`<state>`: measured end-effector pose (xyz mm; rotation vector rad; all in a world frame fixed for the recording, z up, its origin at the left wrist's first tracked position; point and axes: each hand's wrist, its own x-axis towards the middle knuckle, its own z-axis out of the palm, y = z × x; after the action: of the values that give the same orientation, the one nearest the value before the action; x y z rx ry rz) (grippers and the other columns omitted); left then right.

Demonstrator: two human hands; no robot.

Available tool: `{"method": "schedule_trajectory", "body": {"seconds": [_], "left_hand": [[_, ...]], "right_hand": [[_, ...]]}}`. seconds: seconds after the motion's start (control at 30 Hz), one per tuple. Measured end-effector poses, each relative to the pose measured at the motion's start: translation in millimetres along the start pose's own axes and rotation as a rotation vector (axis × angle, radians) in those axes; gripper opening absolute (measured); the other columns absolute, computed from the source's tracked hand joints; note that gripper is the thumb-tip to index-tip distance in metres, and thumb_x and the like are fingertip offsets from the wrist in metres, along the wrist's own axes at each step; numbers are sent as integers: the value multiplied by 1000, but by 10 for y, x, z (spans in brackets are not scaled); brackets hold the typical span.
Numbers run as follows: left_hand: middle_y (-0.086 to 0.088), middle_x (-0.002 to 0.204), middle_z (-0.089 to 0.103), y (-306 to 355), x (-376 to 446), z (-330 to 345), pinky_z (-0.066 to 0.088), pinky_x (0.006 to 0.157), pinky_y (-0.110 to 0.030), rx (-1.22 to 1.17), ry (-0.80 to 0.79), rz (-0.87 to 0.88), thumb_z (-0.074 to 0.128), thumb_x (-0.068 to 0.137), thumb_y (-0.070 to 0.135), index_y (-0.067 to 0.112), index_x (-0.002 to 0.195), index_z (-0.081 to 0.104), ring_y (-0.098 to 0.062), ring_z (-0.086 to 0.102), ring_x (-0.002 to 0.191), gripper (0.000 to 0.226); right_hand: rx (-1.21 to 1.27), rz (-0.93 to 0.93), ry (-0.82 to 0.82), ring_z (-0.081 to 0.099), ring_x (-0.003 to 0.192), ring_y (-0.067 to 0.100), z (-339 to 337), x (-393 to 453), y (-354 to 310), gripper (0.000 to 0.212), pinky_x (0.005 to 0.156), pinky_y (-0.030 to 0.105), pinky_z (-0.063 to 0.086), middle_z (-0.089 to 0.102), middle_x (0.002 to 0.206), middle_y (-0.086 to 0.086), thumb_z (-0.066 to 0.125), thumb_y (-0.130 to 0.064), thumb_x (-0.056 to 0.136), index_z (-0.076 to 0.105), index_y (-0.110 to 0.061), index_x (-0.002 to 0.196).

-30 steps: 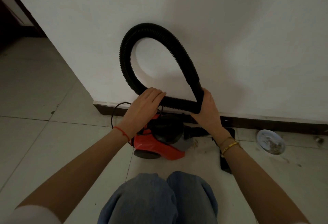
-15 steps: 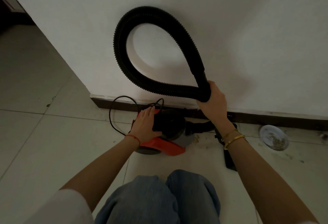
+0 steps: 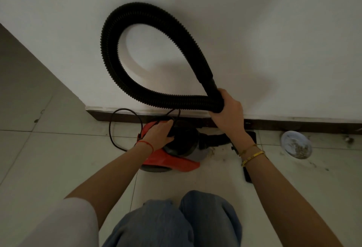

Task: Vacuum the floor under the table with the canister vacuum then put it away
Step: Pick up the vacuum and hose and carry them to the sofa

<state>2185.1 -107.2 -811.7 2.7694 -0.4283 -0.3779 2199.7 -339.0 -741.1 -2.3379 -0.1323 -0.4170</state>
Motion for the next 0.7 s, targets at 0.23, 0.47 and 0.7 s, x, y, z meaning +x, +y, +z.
{"method": "schedule_trajectory", "body": {"seconds": [0.23,0.47,0.7], "left_hand": [[-15,119,59,180,-148,-319,47,93,-39,-11,-98,-22,61,89,22,3,130,41,-31,58,107,49],[-13,116,60,708,-719,-1510,48,92,-39,-40,-130,-19,60,89,22,5,127,43,-30,59,105,45],[-9,114,61,1453,-1365,-3127,50,90,-36,-66,-128,1,60,89,23,8,127,44,-25,60,103,44]], "right_hand": [[29,55,-83,66,85,24,-421,78,-274,48,70,38,55,70,98,8,71,-11,78,56,-9,123],[74,128,-87,67,83,26,-1514,310,-1232,46,70,26,50,72,96,12,72,-8,79,58,-5,123],[78,201,-53,63,78,16,-2914,639,-2524,44,71,20,46,72,91,9,73,-7,77,61,-6,120]]}}
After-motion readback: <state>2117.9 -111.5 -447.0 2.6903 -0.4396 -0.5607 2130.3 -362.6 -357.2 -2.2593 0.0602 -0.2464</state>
